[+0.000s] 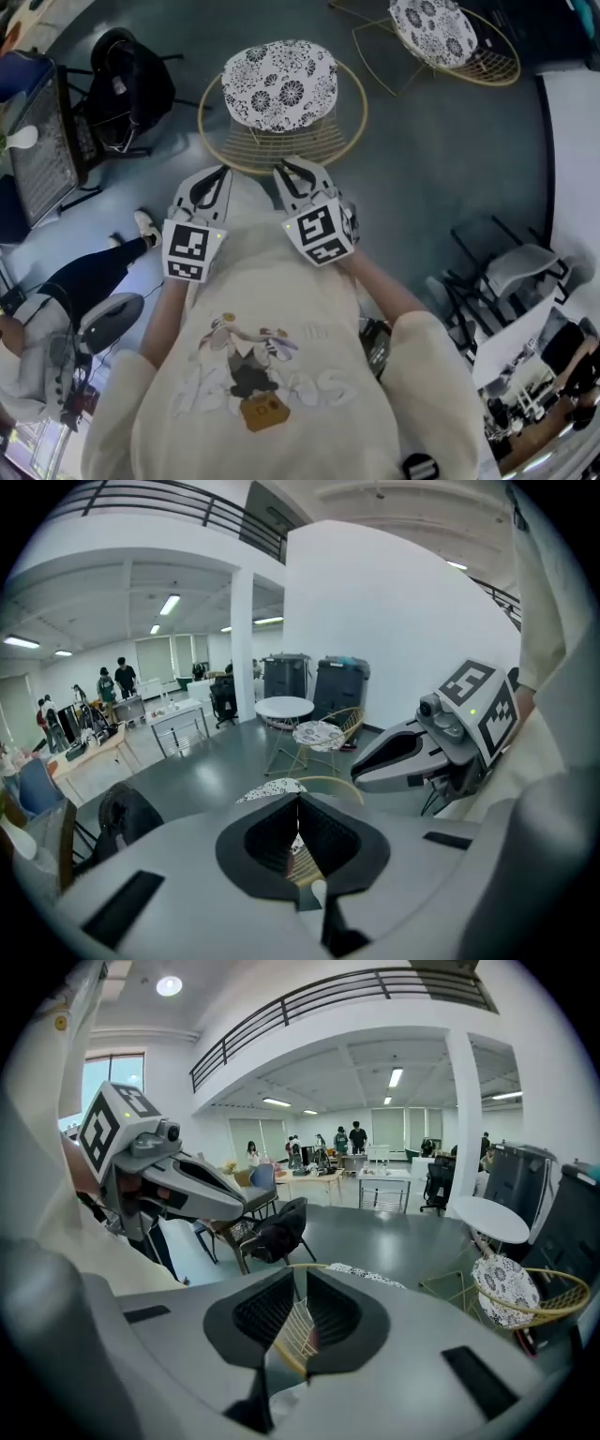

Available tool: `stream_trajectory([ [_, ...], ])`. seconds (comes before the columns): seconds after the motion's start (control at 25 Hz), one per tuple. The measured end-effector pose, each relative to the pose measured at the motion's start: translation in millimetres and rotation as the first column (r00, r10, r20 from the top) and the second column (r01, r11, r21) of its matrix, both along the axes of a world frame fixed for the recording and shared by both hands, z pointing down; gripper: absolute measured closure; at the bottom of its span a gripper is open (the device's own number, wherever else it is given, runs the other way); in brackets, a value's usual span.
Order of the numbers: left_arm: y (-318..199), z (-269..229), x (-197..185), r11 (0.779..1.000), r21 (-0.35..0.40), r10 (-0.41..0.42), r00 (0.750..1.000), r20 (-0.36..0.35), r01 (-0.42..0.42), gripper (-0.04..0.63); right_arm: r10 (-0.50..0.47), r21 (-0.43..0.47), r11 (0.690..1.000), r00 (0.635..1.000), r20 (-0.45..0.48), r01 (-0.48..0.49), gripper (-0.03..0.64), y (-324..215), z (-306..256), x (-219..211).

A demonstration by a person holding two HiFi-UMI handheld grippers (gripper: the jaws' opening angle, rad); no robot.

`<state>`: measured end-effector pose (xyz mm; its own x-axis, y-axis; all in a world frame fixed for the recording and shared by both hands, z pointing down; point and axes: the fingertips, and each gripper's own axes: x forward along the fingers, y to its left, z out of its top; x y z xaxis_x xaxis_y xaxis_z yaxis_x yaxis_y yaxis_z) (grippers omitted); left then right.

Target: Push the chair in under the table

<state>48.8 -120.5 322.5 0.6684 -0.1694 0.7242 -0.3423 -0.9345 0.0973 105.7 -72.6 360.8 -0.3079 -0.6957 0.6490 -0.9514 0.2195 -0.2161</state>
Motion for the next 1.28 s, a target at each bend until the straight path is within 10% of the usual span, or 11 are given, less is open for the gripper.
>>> stream_trajectory([
  [0.36, 16, 59, -3, 0.991, -0.085, 0.11, 0.987, 0.12, -0.1, 0.597, -0.289, -0.107, 0.954, 0.955, -0.065, 0.281, 0.507, 22, 54, -24],
  [0.6, 38, 116, -14, 0.937, -0.034, 0.344, 0.904, 0.253, -0.347, 0.594, -0.46, -0.188, 0.882, 0.876, -0.146, 0.432, 0.506, 38, 102, -31],
  [0.92, 65, 178, -30, 0.895, -0.152, 0.446, 0.846, 0.291, -0.42, 0.544, -0.597, -0.297, 0.795, 0.77, -0.226, 0.529, 0.506, 53, 171, -39],
  [1.28, 81, 205, -31, 0.902, -0.261, 0.409, 0.876, 0.256, -0.344, 0.514, -0.691, -0.333, 0.722, 0.658, -0.3, 0.606, 0.506, 59, 210, -55],
])
